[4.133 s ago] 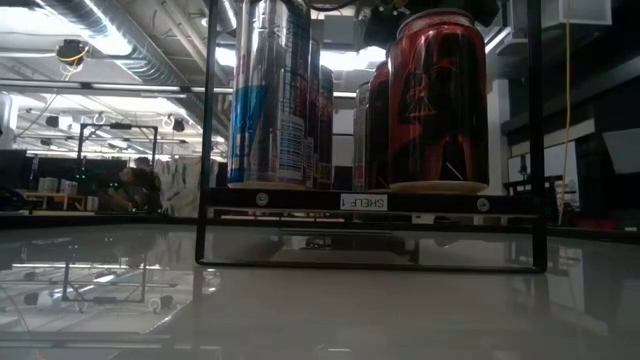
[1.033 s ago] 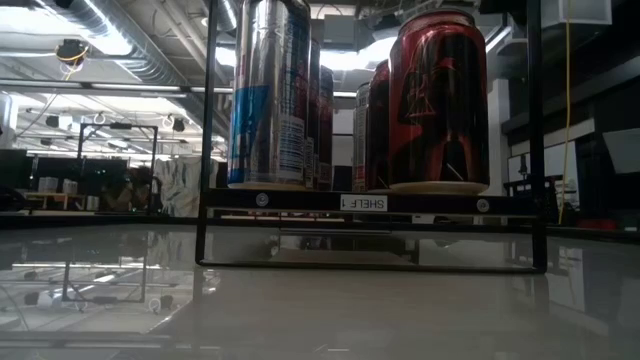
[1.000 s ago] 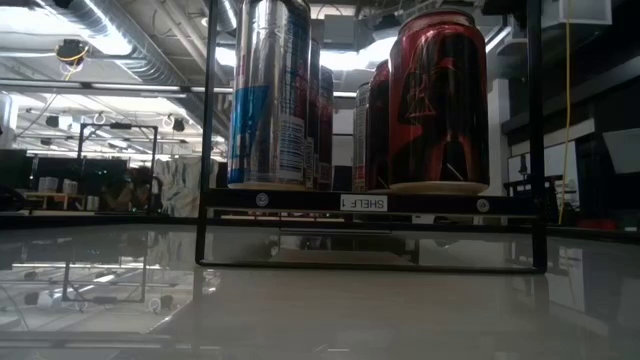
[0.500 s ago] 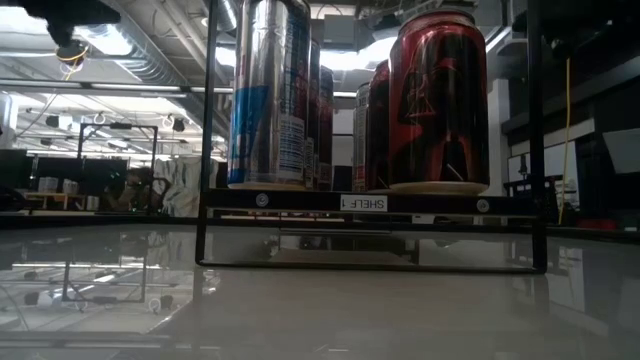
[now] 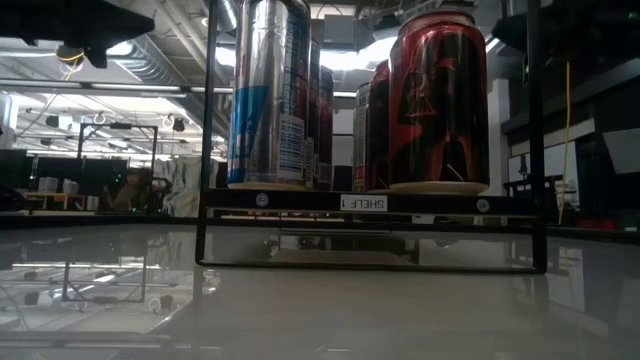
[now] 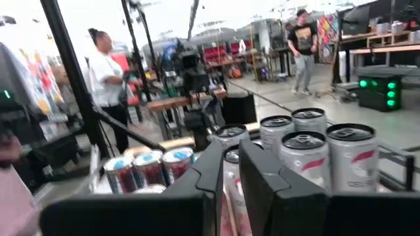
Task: Place canned beverage on shelf
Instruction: Return to Home Position
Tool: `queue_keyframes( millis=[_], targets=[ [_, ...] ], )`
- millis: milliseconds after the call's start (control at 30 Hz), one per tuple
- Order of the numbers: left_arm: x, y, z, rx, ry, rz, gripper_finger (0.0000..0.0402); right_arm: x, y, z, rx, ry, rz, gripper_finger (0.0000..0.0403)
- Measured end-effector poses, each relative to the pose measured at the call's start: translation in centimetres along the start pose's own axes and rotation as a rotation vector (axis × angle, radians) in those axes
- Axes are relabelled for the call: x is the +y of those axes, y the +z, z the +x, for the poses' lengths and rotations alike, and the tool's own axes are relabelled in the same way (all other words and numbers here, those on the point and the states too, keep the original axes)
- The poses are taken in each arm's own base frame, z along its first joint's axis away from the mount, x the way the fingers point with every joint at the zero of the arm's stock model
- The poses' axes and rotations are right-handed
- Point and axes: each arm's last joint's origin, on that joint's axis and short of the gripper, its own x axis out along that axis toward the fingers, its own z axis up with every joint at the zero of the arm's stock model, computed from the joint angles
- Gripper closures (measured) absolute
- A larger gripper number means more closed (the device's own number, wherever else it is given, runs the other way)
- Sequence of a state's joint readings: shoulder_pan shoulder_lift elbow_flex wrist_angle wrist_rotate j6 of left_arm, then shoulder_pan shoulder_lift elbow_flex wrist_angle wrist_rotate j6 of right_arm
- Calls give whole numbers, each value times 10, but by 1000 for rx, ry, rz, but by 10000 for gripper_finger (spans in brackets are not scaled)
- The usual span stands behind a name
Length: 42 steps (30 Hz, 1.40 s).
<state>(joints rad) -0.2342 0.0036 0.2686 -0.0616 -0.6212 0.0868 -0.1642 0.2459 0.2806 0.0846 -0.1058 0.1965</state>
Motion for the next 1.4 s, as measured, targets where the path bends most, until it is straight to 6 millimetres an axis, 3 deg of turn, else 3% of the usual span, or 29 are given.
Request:
queue_keyframes(
  millis=[400,800,1133,1400],
  targets=[
    [1,-31,12,-69,-19,4,402,-10,-50,3,-6,3,214,359],
    [7,-73,19,65,-72,-95,401,-11,-53,3,7,-2,252,359],
    [6,-84,20,191,-222,-111,401,-12,-60,2,79,-26,253,359],
    [6,-87,21,229,-211,-110,401,-16,-82,-2,300,-107,271,359]
  ],
)
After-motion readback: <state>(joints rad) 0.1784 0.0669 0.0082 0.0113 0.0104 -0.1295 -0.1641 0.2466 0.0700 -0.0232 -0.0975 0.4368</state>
